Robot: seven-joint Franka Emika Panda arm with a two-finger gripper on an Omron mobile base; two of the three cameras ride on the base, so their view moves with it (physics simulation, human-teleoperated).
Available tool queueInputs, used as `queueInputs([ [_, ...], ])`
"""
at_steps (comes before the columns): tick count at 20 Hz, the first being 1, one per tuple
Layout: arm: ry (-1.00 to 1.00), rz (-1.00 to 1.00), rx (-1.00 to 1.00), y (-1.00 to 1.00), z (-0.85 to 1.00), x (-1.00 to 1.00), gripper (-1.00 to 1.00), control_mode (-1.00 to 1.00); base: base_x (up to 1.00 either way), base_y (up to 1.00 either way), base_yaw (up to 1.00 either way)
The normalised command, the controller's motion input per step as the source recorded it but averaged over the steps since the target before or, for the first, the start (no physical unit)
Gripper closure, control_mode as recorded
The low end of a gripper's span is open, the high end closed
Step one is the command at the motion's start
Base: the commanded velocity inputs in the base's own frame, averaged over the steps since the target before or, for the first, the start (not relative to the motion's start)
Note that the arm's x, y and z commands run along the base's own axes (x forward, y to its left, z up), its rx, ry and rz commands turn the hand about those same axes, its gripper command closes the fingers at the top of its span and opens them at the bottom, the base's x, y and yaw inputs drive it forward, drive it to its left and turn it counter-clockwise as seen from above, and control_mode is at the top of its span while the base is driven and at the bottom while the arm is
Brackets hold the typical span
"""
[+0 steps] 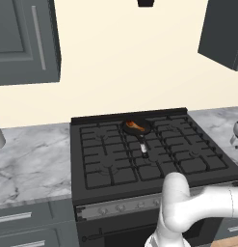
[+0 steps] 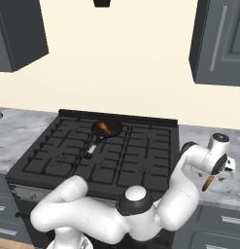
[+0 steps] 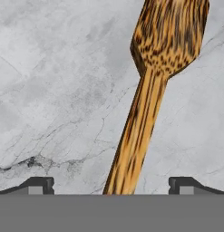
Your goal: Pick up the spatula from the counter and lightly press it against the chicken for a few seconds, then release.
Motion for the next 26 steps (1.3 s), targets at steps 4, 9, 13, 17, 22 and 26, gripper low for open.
queueInputs([
  [4,0.00,0.00,0.01,-0.09,-0.25,0.15,1.00,-1.00,0.00,0.00,0.00],
  [9,0.00,0.00,0.01,-0.12,-0.25,0.05,1.00,-1.00,0.00,0.00,0.00],
  [13,0.00,0.00,0.00,-0.03,-0.27,0.03,1.00,-1.00,0.00,0.00,0.00],
  [17,0.00,0.00,0.00,0.01,-0.05,0.00,1.00,-1.00,0.00,0.00,0.00],
  [22,-0.04,0.00,0.00,0.18,0.00,-0.11,1.00,-1.00,0.00,0.00,0.00],
  [26,-0.12,0.01,-0.04,0.36,0.15,-0.32,1.00,-1.00,0.00,0.00,0.00],
])
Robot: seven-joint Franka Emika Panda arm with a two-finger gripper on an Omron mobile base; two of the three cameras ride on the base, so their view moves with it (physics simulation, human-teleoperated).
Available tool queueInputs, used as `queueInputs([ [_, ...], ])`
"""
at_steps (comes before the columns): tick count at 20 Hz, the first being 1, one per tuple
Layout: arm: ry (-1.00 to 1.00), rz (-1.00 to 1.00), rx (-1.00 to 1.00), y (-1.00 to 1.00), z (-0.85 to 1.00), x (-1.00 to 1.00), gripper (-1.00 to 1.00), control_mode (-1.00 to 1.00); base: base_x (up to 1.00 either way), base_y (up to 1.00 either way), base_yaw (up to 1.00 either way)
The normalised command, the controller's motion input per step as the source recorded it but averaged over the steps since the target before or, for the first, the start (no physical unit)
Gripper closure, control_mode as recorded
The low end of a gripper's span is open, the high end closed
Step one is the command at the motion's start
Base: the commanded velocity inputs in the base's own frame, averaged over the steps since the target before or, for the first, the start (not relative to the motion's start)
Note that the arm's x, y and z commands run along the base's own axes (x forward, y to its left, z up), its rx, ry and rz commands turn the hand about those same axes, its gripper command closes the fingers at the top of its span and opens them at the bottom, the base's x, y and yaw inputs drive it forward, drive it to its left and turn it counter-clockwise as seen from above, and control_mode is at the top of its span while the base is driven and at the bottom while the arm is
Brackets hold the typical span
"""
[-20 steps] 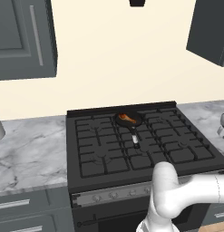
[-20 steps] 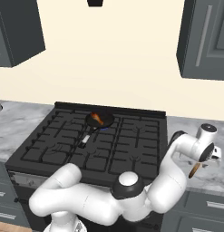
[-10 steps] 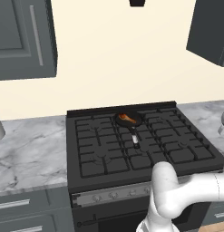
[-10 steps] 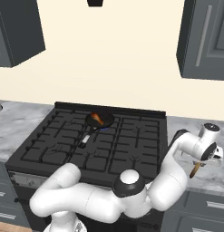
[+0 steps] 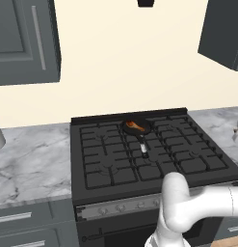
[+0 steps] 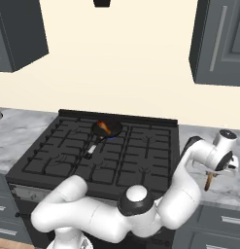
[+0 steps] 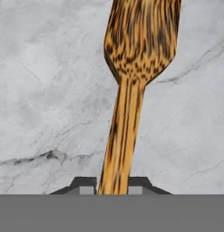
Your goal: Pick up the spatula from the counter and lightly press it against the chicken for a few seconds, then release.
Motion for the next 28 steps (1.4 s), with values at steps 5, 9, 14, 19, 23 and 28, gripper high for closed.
queueInputs([
  [5,-0.16,0.02,-0.11,0.48,0.22,-0.34,1.00,-1.00,0.00,0.00,0.00],
  [9,-0.17,0.01,-0.14,0.68,0.12,-0.33,1.00,-1.00,0.00,0.00,0.00],
  [14,-0.15,0.06,-0.17,0.64,0.23,-0.25,1.00,-1.00,0.00,0.00,0.00],
  [19,-0.04,0.17,-0.16,0.40,0.34,-0.18,1.00,-1.00,0.00,0.00,0.00],
  [23,0.00,0.22,-0.12,0.38,0.35,-0.06,1.00,-1.00,0.00,0.00,0.00],
  [28,0.05,0.19,-0.02,0.39,0.40,0.00,1.00,-1.00,0.00,0.00,0.00],
])
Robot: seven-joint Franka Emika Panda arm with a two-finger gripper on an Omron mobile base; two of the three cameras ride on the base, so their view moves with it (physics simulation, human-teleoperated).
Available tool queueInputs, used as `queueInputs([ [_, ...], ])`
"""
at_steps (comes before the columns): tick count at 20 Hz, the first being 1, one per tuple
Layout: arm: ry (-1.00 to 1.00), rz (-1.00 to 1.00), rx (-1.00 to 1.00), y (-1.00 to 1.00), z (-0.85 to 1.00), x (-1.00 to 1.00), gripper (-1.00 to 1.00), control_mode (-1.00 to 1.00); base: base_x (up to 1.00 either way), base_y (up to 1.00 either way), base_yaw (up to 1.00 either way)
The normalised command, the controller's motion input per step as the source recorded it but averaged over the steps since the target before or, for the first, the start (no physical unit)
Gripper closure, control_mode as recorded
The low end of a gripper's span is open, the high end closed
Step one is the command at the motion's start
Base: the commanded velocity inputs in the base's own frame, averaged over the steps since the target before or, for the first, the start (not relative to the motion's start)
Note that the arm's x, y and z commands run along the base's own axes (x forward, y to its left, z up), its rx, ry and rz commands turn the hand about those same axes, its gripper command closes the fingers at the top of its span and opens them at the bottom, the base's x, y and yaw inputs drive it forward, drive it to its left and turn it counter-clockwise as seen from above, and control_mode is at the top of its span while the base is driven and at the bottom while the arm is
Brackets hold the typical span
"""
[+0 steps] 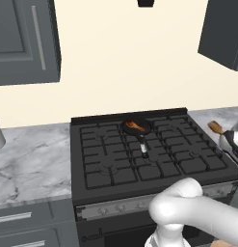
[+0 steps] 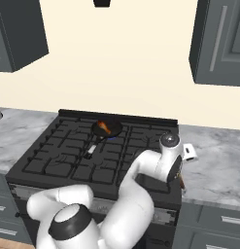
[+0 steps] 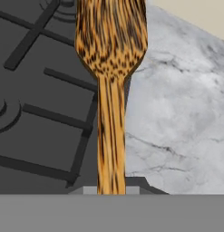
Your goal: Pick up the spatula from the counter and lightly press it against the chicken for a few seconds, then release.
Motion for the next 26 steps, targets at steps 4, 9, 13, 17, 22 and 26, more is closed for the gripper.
queueInputs([
  [4,0.17,0.18,0.00,0.27,0.42,0.00,1.00,-1.00,0.00,0.00,0.00],
  [9,0.15,0.17,0.00,0.37,0.28,0.05,1.00,-1.00,0.00,0.00,0.00],
  [13,0.02,0.15,0.00,0.46,0.03,0.12,1.00,-1.00,0.00,0.00,0.00],
  [17,0.02,0.17,0.00,0.42,0.00,0.18,1.00,-1.00,0.00,0.00,0.00],
  [22,0.00,0.12,-0.01,0.29,0.04,0.05,1.00,-1.00,0.00,0.00,0.00],
  [26,0.00,0.07,-0.04,0.24,0.15,0.00,1.00,-1.00,0.00,0.00,0.00],
])
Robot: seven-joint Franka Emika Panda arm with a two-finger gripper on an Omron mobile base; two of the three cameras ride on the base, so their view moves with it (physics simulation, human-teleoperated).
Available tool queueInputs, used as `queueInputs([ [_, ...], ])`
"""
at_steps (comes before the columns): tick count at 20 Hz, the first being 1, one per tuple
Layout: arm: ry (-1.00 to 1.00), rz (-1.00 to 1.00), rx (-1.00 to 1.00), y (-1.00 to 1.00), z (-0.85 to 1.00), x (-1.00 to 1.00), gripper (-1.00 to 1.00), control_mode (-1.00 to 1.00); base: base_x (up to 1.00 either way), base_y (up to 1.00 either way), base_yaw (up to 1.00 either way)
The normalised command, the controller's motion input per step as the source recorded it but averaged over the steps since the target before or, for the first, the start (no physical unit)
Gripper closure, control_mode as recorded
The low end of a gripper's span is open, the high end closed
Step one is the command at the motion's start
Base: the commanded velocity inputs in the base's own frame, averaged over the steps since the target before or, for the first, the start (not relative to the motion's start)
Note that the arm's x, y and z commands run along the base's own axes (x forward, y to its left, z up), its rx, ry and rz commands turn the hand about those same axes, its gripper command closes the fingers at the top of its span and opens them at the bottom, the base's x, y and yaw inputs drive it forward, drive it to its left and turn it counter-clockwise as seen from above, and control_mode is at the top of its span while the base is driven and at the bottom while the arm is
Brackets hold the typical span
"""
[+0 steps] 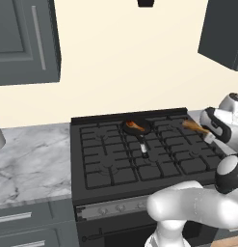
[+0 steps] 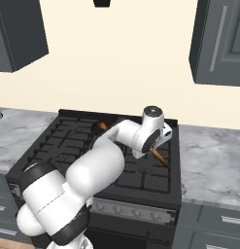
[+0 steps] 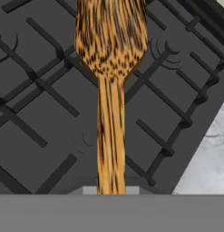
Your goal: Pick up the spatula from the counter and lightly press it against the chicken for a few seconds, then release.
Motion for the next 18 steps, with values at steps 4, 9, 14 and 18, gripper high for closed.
queueInputs([
  [4,-0.02,0.07,-0.05,0.32,0.16,0.00,1.00,-1.00,0.00,0.00,0.00],
  [9,-0.03,0.05,-0.02,0.39,0.08,0.02,1.00,-1.00,0.00,0.00,0.00],
  [14,-0.01,0.01,0.00,0.38,0.06,0.12,1.00,-1.00,0.00,0.00,0.00],
  [18,0.00,0.04,0.00,0.36,0.15,0.23,1.00,-1.00,0.00,0.00,0.00],
])
